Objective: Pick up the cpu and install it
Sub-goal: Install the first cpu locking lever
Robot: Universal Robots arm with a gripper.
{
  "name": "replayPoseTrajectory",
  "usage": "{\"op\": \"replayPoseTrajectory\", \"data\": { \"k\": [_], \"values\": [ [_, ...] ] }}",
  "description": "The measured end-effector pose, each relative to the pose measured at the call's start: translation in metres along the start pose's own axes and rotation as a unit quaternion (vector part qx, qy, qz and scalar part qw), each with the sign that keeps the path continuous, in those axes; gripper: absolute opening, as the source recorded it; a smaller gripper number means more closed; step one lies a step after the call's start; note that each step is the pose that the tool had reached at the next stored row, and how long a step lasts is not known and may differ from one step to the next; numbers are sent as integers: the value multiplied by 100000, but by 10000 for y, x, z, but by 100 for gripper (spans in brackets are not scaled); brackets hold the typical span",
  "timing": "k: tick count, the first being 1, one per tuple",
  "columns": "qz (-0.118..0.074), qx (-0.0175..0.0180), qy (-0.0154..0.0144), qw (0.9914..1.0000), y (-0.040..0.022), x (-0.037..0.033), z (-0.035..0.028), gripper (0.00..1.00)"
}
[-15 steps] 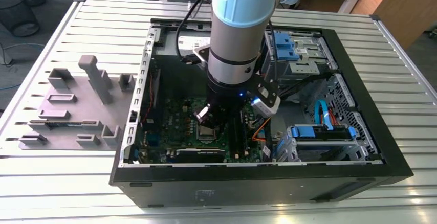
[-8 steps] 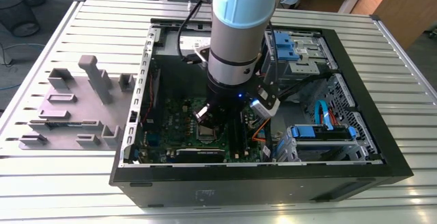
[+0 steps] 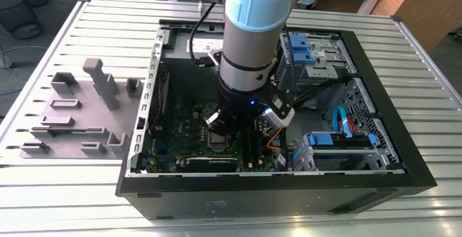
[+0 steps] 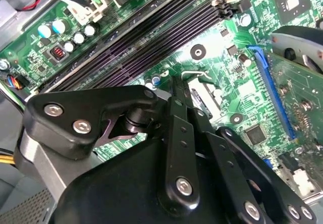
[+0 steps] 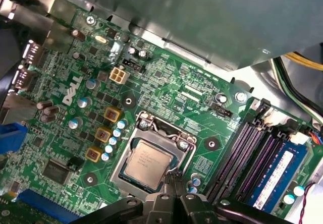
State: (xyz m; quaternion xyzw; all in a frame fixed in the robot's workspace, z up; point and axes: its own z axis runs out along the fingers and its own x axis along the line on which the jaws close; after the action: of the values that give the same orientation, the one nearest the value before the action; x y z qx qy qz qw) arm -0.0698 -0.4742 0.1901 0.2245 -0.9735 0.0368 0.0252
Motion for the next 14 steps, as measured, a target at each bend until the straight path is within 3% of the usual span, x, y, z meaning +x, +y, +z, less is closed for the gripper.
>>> {"op": "replayPoseTrajectory", "data": {
  "k": [6,14],
  "values": [
    [861,-65,31,99996,-20,-36,15,11],
    [883,-178,-36,99996,-57,-24,21,11]
  ]
}}
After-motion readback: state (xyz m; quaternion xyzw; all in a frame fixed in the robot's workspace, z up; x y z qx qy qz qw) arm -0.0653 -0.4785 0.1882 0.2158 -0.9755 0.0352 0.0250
